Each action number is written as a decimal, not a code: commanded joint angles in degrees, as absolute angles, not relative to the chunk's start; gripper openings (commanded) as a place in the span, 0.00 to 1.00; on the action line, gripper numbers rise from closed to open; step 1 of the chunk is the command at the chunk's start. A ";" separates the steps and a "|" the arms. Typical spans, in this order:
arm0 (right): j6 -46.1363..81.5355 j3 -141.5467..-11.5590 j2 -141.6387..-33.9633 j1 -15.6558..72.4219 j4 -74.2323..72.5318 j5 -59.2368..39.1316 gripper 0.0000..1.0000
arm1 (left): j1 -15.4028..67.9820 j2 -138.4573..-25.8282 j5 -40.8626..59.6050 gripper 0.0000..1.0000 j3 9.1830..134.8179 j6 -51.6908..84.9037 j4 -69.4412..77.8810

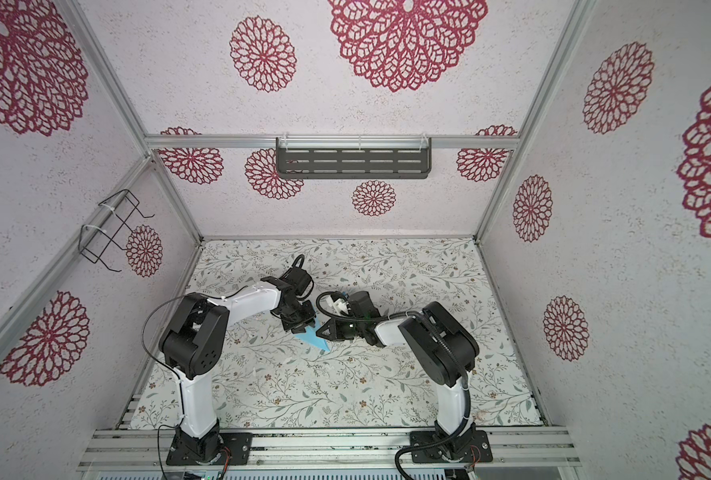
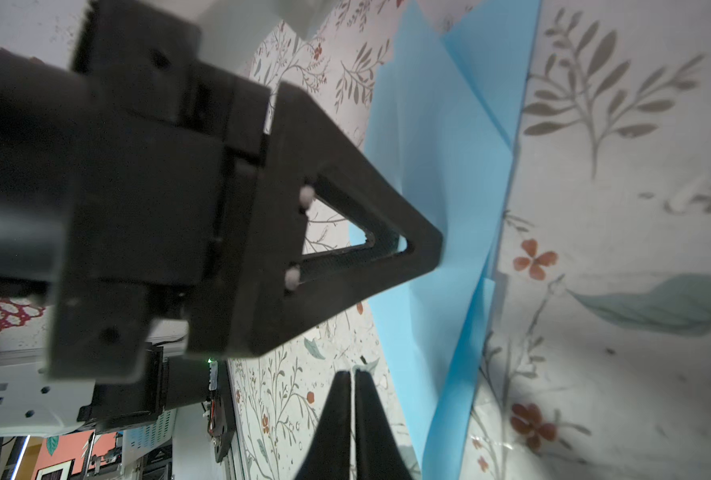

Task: Fold a paper plane with a square sheet of paper (pick it up from the middle)

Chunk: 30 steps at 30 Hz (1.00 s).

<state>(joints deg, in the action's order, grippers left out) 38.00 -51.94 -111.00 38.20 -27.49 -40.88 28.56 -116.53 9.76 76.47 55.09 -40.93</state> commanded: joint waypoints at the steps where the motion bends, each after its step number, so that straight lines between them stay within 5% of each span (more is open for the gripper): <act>1: 37.16 -53.26 -112.31 38.06 -27.25 -41.98 0.09 | 28.92 -130.94 2.99 0.36 69.87 54.84 -42.72; 21: 35.94 -53.79 -113.18 37.00 -24.27 -40.96 0.09 | 28.17 -133.79 4.46 0.37 70.23 54.58 -42.13; 30: 27.40 -52.30 -107.11 37.00 -21.03 -38.64 0.20 | 27.51 -135.36 5.44 0.38 70.22 54.31 -41.37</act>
